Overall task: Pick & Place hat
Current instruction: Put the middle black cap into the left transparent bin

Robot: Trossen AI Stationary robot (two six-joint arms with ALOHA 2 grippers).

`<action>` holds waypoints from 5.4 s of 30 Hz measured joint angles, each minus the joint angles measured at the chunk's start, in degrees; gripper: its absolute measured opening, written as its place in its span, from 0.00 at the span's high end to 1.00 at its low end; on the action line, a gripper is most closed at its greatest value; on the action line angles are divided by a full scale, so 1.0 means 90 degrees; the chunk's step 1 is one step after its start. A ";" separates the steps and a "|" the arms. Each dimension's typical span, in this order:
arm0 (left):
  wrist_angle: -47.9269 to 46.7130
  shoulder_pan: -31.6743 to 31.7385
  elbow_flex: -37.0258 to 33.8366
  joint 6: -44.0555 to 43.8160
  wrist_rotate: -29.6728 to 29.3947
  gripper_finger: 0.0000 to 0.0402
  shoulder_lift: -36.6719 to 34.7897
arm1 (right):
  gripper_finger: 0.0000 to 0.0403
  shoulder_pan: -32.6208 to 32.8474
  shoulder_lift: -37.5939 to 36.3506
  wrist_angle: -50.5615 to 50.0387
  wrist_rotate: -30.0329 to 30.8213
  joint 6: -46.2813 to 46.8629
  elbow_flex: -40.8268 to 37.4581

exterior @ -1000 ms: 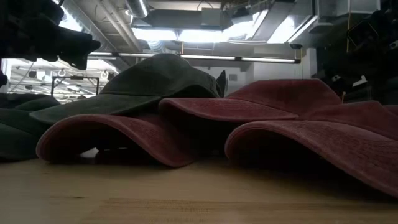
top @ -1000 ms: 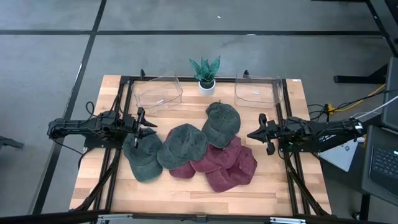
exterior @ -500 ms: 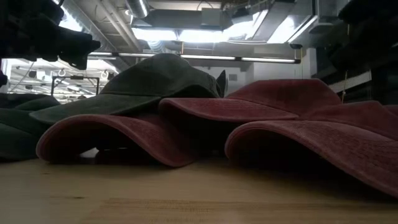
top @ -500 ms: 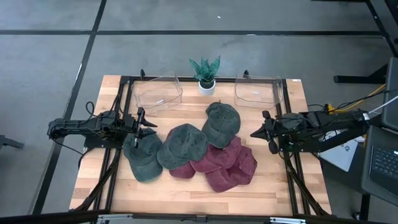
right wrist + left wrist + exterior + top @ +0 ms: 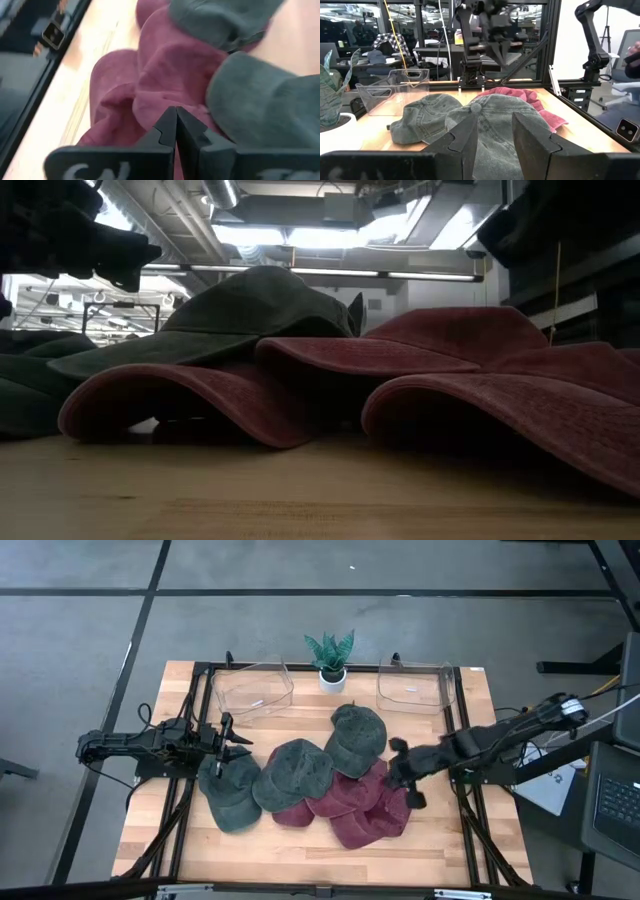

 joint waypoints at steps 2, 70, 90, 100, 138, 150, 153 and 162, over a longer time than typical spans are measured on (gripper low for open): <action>-0.0002 0.0000 0.0000 0.0000 0.0000 0.71 0.0000 | 0.98 0.0148 0.0415 0.0001 0.0000 -0.0002 0.0135; -0.0046 0.0000 -0.0001 0.0000 0.0000 0.71 0.0000 | 0.32 0.0197 0.3449 0.2909 0.2579 -0.3501 0.1670; -0.0049 0.0000 -0.0001 0.0000 0.0000 0.71 0.0000 | 0.30 -0.1763 0.3447 0.3279 0.0422 -0.0899 0.1670; -0.0047 0.0000 -0.0001 0.0000 0.0000 0.71 0.0000 | 0.30 -0.1875 0.3494 0.3102 0.0161 0.0409 0.1812; -0.0046 0.0000 -0.0001 0.0000 0.0000 0.71 0.0000 | 0.33 -0.1896 0.5218 -0.0243 0.0947 0.0533 0.4376; -0.0047 0.0000 -0.0001 0.0000 0.0000 0.71 0.0000 | 0.91 -0.1896 0.5218 -0.0142 0.0943 0.0236 0.4376; -0.0046 0.0000 -0.0001 0.0000 0.0000 0.71 0.0000 | 0.97 -0.1896 0.5218 -0.0104 0.1013 -0.0011 0.4376; -0.0049 0.0000 -0.0001 -0.0002 0.0000 0.71 0.0000 | 0.98 -0.1892 0.5151 0.0002 0.1058 -0.0723 0.4371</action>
